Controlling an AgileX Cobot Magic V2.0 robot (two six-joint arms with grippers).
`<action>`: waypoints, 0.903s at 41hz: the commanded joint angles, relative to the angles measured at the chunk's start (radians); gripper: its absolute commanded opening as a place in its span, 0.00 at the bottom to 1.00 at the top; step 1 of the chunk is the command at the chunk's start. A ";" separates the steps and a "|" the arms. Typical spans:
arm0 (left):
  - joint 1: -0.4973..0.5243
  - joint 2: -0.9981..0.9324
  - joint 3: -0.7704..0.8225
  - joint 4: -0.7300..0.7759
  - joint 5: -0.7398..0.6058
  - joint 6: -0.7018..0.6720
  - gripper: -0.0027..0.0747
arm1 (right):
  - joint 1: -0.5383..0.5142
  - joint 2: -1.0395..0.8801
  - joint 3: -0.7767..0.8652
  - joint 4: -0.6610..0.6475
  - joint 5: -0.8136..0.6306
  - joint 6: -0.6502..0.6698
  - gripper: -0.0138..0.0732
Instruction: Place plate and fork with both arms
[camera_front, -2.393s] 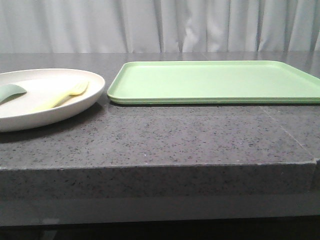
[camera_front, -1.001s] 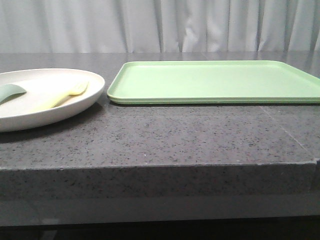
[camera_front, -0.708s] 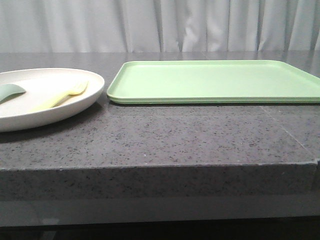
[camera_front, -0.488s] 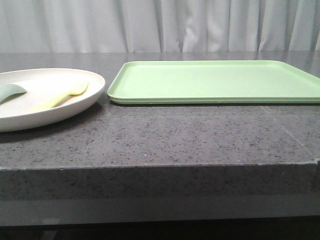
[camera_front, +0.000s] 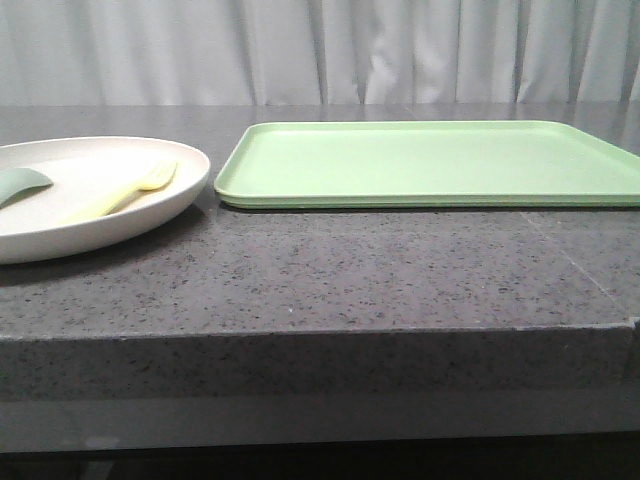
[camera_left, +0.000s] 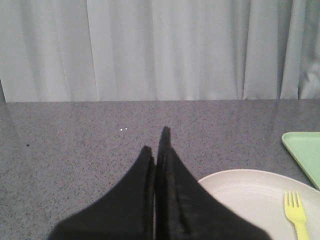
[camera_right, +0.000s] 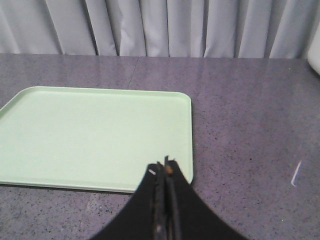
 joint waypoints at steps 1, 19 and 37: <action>0.000 0.016 -0.038 -0.006 -0.073 -0.001 0.01 | -0.003 0.015 -0.036 0.005 -0.073 -0.006 0.09; 0.000 0.016 -0.038 -0.014 -0.068 -0.001 0.84 | -0.003 0.015 -0.031 0.005 -0.065 -0.006 0.86; 0.000 0.082 -0.064 -0.019 -0.042 -0.001 0.85 | -0.003 0.015 -0.030 0.005 -0.071 -0.006 0.90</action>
